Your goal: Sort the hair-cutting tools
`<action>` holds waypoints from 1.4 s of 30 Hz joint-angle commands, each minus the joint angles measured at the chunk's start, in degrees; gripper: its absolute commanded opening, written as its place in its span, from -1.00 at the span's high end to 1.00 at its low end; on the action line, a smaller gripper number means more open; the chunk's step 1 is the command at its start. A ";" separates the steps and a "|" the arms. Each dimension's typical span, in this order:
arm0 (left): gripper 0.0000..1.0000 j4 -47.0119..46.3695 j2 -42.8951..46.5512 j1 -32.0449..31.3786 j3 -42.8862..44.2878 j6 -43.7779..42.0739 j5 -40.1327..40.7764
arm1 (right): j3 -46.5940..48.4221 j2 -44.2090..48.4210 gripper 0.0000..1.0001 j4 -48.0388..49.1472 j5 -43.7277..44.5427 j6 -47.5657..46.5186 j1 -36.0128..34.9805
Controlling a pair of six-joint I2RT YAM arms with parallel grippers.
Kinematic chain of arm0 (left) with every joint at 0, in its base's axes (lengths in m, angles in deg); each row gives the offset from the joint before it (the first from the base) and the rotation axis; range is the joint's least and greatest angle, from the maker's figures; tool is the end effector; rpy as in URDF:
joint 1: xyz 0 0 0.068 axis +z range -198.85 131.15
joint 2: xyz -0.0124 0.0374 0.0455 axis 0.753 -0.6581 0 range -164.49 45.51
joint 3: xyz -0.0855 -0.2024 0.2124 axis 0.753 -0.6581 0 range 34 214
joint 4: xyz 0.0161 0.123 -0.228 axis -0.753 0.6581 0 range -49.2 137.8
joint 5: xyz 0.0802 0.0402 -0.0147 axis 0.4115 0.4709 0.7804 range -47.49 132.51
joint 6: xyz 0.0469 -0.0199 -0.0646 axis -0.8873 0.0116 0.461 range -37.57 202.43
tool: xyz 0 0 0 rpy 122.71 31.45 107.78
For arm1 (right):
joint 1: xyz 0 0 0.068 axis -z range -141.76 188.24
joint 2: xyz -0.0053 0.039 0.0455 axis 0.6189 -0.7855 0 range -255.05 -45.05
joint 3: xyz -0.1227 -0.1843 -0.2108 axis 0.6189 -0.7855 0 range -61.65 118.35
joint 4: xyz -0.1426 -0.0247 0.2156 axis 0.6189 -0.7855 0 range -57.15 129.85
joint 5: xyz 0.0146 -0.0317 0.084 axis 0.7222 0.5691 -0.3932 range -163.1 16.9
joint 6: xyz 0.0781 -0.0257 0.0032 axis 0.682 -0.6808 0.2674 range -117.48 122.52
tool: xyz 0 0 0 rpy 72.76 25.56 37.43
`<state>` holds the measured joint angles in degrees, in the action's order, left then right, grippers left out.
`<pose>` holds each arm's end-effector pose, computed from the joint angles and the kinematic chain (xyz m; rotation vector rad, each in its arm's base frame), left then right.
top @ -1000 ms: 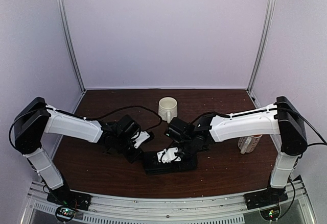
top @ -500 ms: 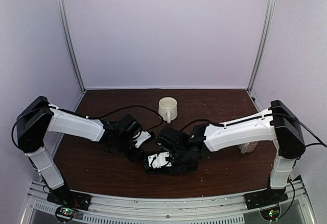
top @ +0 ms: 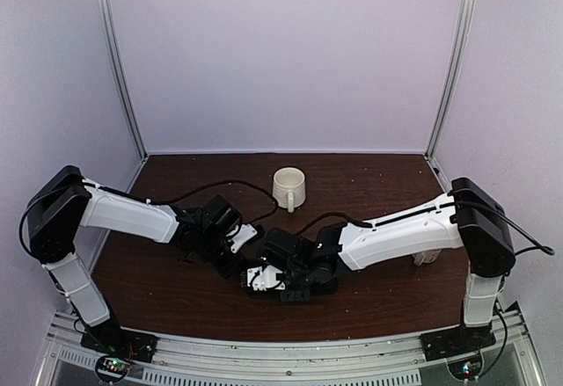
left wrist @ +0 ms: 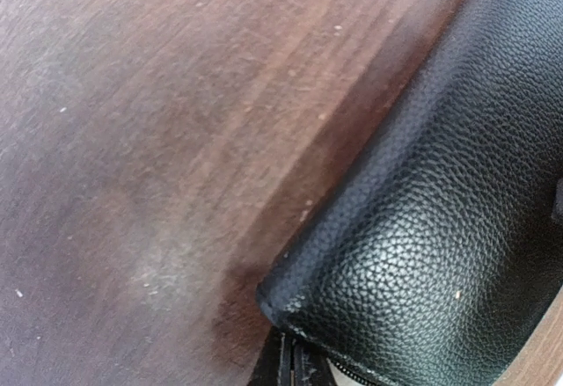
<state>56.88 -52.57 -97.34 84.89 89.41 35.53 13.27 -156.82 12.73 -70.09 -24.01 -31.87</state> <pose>0.2163 -0.2575 0.1412 1.0114 2.5568 -0.4524 0.1481 0.3982 0.1615 -2.0025 1.8051 0.1656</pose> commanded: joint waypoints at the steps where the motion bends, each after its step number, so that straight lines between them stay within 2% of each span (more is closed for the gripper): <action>1: 1.00 -2.26 1.66 -0.21 -0.80 0.58 -1.26 | -0.39 -6.33 0.24 0.17 -1.12 1.49 0.44; 6: 1.00 -2.32 3.07 -0.03 -1.43 0.99 -0.82 | 0.28 -9.06 0.31 0.35 1.86 5.36 1.22; 10: 1.00 -2.42 5.23 0.41 -3.49 1.72 -0.94 | 4.05 -12.28 0.46 -3.02 -3.27 13.52 5.94; 13: 1.00 -1.55 7.52 0.41 -6.34 3.12 -0.88 | 4.32 -13.18 0.52 -2.63 -3.90 16.09 9.36; 21: 1.00 -1.49 21.23 -0.47 -16.20 10.57 -2.37 | 5.45 -14.91 0.54 -3.52 -5.30 18.25 13.30; 23: 1.00 -1.85 21.51 -1.38 -15.91 11.14 -3.76 | 6.31 -15.21 0.55 -4.02 -5.76 18.63 13.25; 27: 1.00 -1.64 16.39 -3.81 -13.25 11.84 -4.29 | 7.57 -15.22 0.54 -5.21 -7.75 18.46 13.12; 32: 1.00 -0.96 13.82 -3.83 -11.01 12.39 1.06 | 6.87 -11.11 0.48 -6.97 -15.30 15.17 13.15; 36: 1.00 1.13 13.15 -3.45 -10.18 12.09 3.88 | 3.69 -2.79 0.34 -8.04 -20.26 11.47 13.78; 42: 1.00 1.24 13.05 -1.98 -11.32 12.07 5.74 | 2.94 5.71 0.23 -11.30 -26.69 8.52 18.97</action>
<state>56.94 -39.24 -100.53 73.59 102.28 39.02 16.70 -155.40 8.80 -92.32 -13.45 -16.96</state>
